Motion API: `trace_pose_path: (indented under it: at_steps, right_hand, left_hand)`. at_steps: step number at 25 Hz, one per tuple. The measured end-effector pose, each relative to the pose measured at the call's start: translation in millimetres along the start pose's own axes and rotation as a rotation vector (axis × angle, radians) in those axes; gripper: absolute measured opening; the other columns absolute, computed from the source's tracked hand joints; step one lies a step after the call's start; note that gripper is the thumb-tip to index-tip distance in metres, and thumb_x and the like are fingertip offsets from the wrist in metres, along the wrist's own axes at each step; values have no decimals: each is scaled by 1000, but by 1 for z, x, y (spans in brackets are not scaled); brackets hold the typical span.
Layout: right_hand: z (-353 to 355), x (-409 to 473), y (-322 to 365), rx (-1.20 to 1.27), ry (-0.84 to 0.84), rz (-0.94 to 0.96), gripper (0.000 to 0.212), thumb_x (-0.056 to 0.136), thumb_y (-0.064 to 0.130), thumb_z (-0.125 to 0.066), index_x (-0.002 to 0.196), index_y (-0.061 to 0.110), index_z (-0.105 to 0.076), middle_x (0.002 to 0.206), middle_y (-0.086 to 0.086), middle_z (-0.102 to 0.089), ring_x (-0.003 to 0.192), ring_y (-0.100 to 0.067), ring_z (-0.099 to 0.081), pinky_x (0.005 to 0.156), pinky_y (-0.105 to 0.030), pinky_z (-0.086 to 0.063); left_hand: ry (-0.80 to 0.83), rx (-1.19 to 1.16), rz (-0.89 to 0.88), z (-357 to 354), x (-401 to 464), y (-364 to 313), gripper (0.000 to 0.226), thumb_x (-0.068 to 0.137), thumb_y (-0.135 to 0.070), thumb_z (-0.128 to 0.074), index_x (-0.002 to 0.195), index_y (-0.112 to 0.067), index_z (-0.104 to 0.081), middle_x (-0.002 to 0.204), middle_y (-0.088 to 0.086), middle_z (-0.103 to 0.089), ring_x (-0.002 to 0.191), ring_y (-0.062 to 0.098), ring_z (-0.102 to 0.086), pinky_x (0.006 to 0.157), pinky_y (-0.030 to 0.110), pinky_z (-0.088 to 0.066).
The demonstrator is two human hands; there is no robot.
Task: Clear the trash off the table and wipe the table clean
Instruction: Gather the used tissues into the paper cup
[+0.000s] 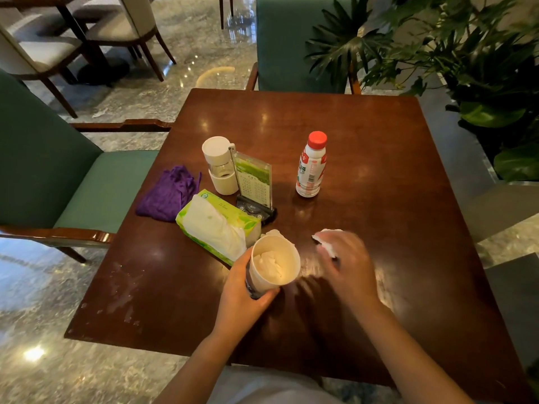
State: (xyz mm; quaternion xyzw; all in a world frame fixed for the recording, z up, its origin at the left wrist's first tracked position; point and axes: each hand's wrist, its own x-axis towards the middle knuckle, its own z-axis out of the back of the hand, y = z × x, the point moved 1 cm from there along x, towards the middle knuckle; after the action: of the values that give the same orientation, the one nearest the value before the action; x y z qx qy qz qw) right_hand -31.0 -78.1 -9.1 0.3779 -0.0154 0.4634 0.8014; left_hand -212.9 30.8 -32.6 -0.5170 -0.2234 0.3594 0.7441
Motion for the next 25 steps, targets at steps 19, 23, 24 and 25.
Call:
trace_pose_path:
  at_steps: [19, 23, 24, 25]
  right_hand:
    - [16, 27, 32, 701, 116, -438, 32, 78, -6, -65, 87, 25, -61, 92, 7, -64, 84, -2, -59, 65, -9, -47]
    - [-11, 13, 61, 332, 72, -101, 10, 78, 15, -57, 84, 23, -61, 94, 7, -63, 88, -1, -58, 74, -8, -42]
    - [-16, 10, 62, 273, 84, -23, 12, 80, 21, -54, 87, 18, -64, 97, 4, -64, 89, -6, -59, 77, -13, -44]
    - [-20, 7, 62, 220, 105, 61, 19, 84, 25, -52, 91, 15, -67, 100, 1, -65, 91, -11, -61, 82, -19, -46]
  left_hand:
    - [-18, -10, 21, 0, 2, -1, 79, 67, -13, -82, 128, -39, -39, 130, -17, -50, 122, 0, -47, 101, 27, -45]
    - [-20, -16, -5, 1, 5, -3, 78, 67, -22, -82, 133, -29, -42, 131, -9, -53, 123, 9, -49, 100, 39, -46]
    - [-23, -11, -14, 2, 5, -4, 78, 67, -23, -82, 134, -26, -42, 132, -8, -53, 124, 10, -49, 100, 40, -46]
    - [-27, -9, -20, 3, 6, -4, 78, 67, -23, -81, 134, -25, -41, 131, -7, -53, 123, 10, -49, 101, 40, -46]
